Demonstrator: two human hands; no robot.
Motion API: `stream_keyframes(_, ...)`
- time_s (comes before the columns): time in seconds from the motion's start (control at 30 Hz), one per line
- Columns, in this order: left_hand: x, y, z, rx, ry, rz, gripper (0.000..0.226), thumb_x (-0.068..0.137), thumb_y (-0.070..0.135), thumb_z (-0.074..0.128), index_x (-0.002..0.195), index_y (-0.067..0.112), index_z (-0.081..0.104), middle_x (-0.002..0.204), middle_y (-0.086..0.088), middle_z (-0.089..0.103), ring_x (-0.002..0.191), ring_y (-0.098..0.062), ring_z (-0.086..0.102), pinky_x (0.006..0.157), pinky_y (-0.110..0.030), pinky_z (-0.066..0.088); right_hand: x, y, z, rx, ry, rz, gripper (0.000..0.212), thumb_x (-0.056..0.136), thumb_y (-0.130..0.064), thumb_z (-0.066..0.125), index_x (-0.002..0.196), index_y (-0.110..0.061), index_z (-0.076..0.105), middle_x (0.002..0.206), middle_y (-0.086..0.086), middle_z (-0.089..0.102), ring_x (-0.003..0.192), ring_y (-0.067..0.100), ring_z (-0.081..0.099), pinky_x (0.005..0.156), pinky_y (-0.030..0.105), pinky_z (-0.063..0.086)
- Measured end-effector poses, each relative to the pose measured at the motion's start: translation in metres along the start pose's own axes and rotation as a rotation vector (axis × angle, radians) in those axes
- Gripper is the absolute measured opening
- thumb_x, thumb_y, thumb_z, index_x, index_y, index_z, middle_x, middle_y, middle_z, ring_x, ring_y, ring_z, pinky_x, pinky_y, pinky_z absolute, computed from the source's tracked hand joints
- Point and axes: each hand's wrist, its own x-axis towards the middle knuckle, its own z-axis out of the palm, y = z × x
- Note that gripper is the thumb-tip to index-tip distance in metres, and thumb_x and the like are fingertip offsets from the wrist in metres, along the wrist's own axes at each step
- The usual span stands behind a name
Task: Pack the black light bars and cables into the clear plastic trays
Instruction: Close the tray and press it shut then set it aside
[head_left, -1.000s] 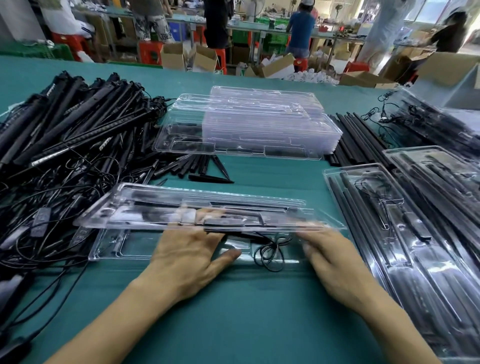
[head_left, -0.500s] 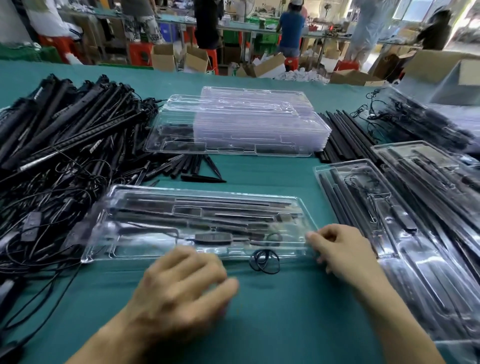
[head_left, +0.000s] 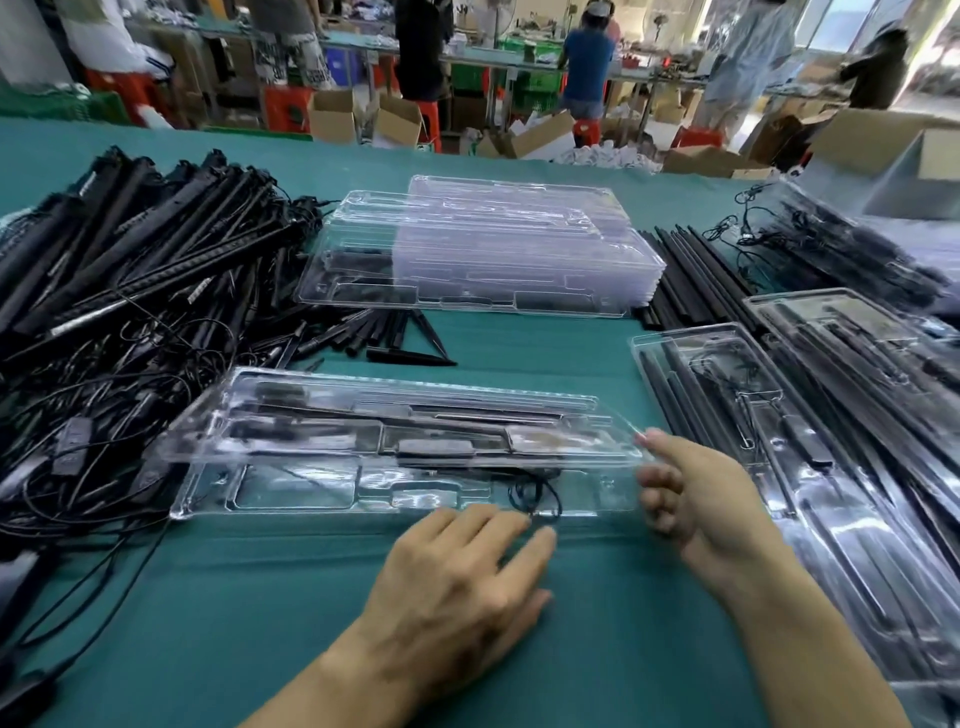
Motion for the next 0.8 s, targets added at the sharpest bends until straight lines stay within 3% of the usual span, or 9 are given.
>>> stream_keyframes(0.1, 0.009, 0.003, 0.005, 0.037, 0.020, -0.086, 0.038, 0.083, 0.049, 0.063, 0.107, 0.022, 0.073, 0.094, 0.001, 0.069, 0.080, -0.021, 0.066, 0.063, -0.030, 0.054, -0.007, -0.004, -0.003, 0.024, -0.128, 0.042, 0.052, 0.067, -0.054, 0.069, 0.099, -0.015, 0.061, 0.075, 0.006, 0.072, 0.057, 0.012, 0.057, 0.050, 0.023, 0.036)
stream_keyframes(0.17, 0.012, 0.001, 0.008, 0.045, 0.030, -0.166, 0.040, 0.084, 0.056, 0.059, 0.101, 0.022, 0.071, 0.082, 0.002, 0.063, 0.070, -0.023, 0.062, 0.056, -0.031, 0.051, -0.012, -0.002, -0.010, 0.026, -0.221, 0.041, 0.060, 0.056, -0.055, 0.074, 0.098, -0.013, 0.064, 0.093, 0.010, 0.075, 0.073, 0.015, 0.062, 0.063, 0.028, 0.039)
stream_keyframes(0.27, 0.011, -0.003, 0.011, -0.005, 0.049, -0.308, 0.045, 0.082, 0.065, 0.053, 0.076, 0.021, 0.060, 0.069, 0.003, 0.057, 0.064, -0.024, 0.058, 0.057, -0.033, 0.049, -0.021, 0.004, -0.017, -0.105, -0.333, -0.101, 0.036, 0.055, -0.031, 0.085, 0.081, -0.009, 0.078, 0.101, 0.005, 0.075, 0.091, 0.015, 0.063, 0.074, 0.025, 0.043)
stream_keyframes(0.33, 0.012, -0.004, 0.011, -0.073, 0.043, -0.437, 0.048, 0.079, 0.072, 0.050, 0.068, 0.025, 0.051, 0.065, 0.006, 0.056, 0.059, -0.022, 0.058, 0.057, -0.032, 0.048, -0.027, 0.010, -0.012, -0.335, -0.368, -0.263, 0.019, 0.070, -0.014, 0.081, 0.087, -0.022, 0.081, 0.103, -0.006, 0.074, 0.098, 0.006, 0.065, 0.082, 0.017, 0.046)
stream_keyframes(0.43, 0.015, -0.006, 0.012, -0.136, -0.024, -0.612, 0.052, 0.076, 0.078, 0.043, 0.065, 0.027, 0.049, 0.060, 0.008, 0.057, 0.056, -0.020, 0.059, 0.054, -0.031, 0.046, -0.027, 0.024, 0.000, -1.019, -0.254, -0.667, 0.039, 0.091, -0.024, 0.066, 0.116, -0.054, 0.062, 0.120, -0.030, 0.061, 0.116, -0.003, 0.049, 0.100, 0.026, 0.034)
stream_keyframes(0.5, 0.016, -0.008, 0.013, -0.151, -0.135, -0.673, 0.056, 0.077, 0.081, 0.036, 0.073, 0.028, 0.055, 0.067, 0.007, 0.063, 0.067, -0.020, 0.063, 0.064, -0.032, 0.047, -0.026, 0.027, 0.009, -1.244, -0.282, -0.786, 0.050, 0.097, -0.028, 0.054, 0.126, -0.067, 0.041, 0.130, -0.036, 0.048, 0.117, -0.003, 0.041, 0.099, 0.027, 0.024)
stream_keyframes(0.57, 0.015, -0.011, 0.015, -0.190, -0.181, -0.697, 0.059, 0.077, 0.081, 0.033, 0.088, 0.031, 0.061, 0.079, 0.006, 0.067, 0.084, -0.020, 0.064, 0.076, -0.033, 0.046, -0.021, 0.028, 0.013, -1.228, -0.370, -0.810, 0.054, 0.098, -0.026, 0.051, 0.132, -0.065, 0.034, 0.135, -0.032, 0.047, 0.121, 0.000, 0.042, 0.100, 0.025, 0.023)
stream_keyframes(0.67, 0.013, -0.013, 0.017, -0.243, -0.182, -0.695, 0.060, 0.078, 0.078, 0.034, 0.107, 0.034, 0.061, 0.090, 0.006, 0.071, 0.097, -0.019, 0.063, 0.086, -0.033, 0.044, -0.012, 0.024, 0.015, -1.148, -0.432, -0.820, 0.045, 0.096, -0.028, 0.055, 0.136, -0.047, 0.048, 0.133, -0.022, 0.057, 0.124, 0.005, 0.050, 0.104, 0.032, 0.035)
stream_keyframes(0.8, 0.012, -0.016, 0.018, -0.262, -0.223, -0.684, 0.058, 0.085, 0.073, 0.034, 0.127, 0.037, 0.052, 0.099, 0.008, 0.071, 0.104, -0.017, 0.061, 0.093, -0.031, 0.041, -0.003, 0.020, 0.017, -1.074, -0.470, -0.848, 0.037, 0.096, -0.025, 0.058, 0.131, -0.037, 0.059, 0.123, -0.020, 0.065, 0.116, 0.002, 0.058, 0.101, 0.029, 0.044)
